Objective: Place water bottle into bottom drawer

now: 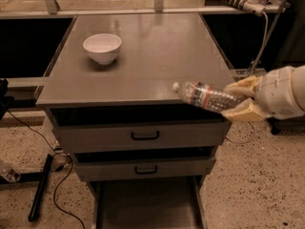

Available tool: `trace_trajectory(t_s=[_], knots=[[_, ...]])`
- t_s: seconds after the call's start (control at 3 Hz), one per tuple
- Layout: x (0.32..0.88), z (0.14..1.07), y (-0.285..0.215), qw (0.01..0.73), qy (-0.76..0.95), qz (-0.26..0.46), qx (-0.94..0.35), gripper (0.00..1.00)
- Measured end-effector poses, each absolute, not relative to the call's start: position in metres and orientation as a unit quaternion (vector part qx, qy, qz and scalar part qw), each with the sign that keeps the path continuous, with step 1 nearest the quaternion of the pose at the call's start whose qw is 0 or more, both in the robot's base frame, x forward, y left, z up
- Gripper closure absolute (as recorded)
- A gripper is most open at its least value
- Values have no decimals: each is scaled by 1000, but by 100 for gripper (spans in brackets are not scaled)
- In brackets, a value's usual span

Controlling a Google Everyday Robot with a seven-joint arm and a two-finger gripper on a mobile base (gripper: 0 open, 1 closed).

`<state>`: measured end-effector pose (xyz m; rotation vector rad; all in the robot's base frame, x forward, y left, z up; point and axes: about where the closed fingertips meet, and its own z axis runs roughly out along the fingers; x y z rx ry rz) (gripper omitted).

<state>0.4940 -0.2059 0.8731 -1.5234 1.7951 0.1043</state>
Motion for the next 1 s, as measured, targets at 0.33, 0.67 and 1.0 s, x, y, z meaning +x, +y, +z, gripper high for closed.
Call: trace_trajectory(t_s=[0.33, 0.67, 1.0], knots=[[473, 843, -207, 370, 704, 63, -602, 100], [472, 842, -207, 369, 704, 63, -603, 100], [474, 840, -201, 370, 697, 66, -610, 100]])
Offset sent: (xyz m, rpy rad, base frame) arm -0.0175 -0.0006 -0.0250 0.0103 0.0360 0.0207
